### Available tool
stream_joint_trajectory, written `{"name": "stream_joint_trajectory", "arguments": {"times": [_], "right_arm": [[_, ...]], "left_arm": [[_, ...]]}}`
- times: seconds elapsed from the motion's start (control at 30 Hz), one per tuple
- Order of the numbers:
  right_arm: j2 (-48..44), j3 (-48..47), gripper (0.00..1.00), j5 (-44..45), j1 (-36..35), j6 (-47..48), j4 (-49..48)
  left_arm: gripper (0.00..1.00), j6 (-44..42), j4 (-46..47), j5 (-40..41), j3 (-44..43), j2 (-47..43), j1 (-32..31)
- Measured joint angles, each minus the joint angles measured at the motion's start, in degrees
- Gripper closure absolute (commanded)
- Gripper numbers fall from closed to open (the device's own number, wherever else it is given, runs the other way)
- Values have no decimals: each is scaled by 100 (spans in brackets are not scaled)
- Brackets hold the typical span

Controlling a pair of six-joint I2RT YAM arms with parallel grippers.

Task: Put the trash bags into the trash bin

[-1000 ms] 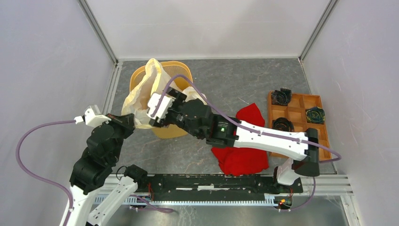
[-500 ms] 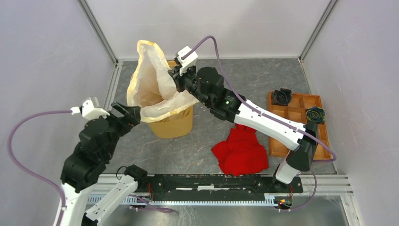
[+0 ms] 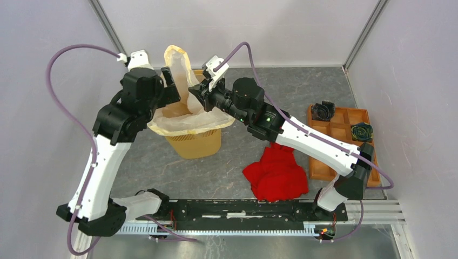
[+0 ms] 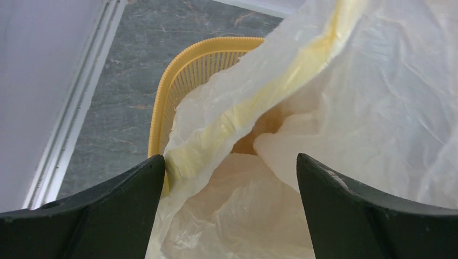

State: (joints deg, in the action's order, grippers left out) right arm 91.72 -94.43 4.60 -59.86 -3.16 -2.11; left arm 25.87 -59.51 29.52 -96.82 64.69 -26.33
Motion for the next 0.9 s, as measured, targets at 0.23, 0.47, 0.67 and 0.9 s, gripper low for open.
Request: {"name": "stream_joint_trajectory", "arguments": {"times": [0.23,0.47,0.67,0.9], "right_arm": [[7,-39,100,-212,170,-122,52],[94,-131,100,-468,385,-260,68],[173,-164,100,-734,570,-457,66],[404,-70,100,-2098,1303,-1740,-658]], "left_arm": [[30,-501,173,588,-195,334,0],[26,-890,385,765,-481,431,33],[67,-940,400,470,-868,905,243],[79,-1303,402,323,-787,1025,789]]}}
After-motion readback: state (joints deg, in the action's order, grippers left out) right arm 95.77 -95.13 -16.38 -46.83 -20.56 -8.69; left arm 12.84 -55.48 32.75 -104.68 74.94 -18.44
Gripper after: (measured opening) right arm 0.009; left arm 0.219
